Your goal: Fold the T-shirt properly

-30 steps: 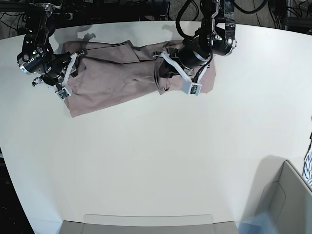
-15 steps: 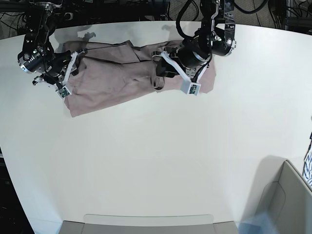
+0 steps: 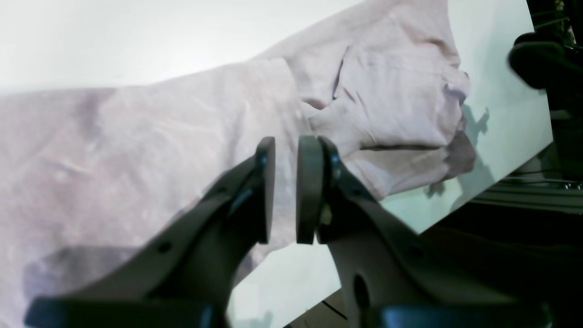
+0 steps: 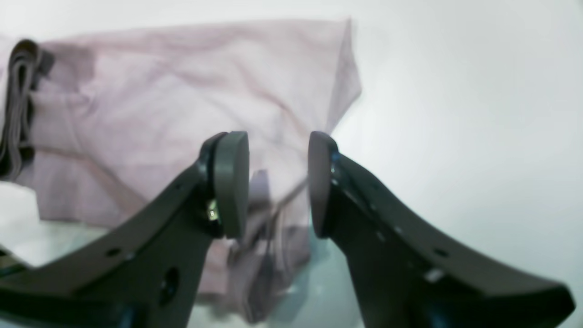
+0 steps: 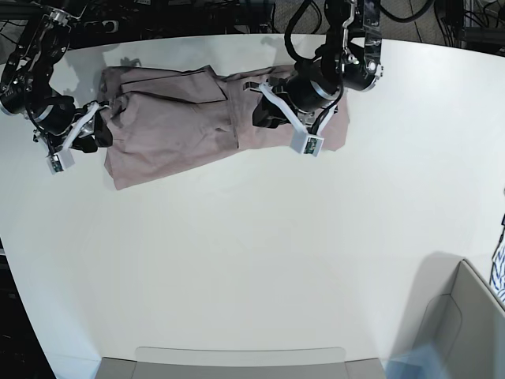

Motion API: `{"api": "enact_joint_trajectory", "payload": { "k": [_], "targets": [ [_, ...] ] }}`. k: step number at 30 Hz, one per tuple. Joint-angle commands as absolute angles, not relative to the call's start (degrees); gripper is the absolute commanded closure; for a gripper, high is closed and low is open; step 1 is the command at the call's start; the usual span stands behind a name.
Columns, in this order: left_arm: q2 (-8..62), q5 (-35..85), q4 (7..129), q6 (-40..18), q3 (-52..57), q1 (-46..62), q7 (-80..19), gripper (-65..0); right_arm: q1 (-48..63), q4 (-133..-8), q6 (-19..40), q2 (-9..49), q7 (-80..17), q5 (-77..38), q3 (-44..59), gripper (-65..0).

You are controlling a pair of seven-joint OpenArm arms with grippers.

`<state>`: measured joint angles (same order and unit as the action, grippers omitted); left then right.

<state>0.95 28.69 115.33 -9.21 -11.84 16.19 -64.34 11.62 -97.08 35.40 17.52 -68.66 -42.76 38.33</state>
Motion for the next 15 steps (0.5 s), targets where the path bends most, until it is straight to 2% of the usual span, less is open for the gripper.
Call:
{"api": "enact_joint_trajectory", "payload": {
  "k": [1,4,8,15],
  "targets": [
    [1.6,29.7,116.3,-9.5,-12.0,16.0,-63.5,-8.3,11.4,-95.3,35.9,19.6,-68.0,-44.9,38.9,-22.4],
    [2.7,29.7,116.3,-9.5,-11.9,16.0,-63.5,-8.3,11.5,-85.3,39.8,22.1,-67.7,-49.7,39.8,-22.4],
    [3.8,29.7,116.2,-9.5,-12.3,16.0,-63.5,-8.3,10.1,-74.4,40.0,22.5,-67.7,-51.2,42.2,-22.4],
    [3.8,29.7,116.2,-9.5,-12.3,16.2,-63.5,-8.3,6.1,-68.0,40.0,22.1,-67.8,-51.2,42.1,-22.4]
  ]
}}
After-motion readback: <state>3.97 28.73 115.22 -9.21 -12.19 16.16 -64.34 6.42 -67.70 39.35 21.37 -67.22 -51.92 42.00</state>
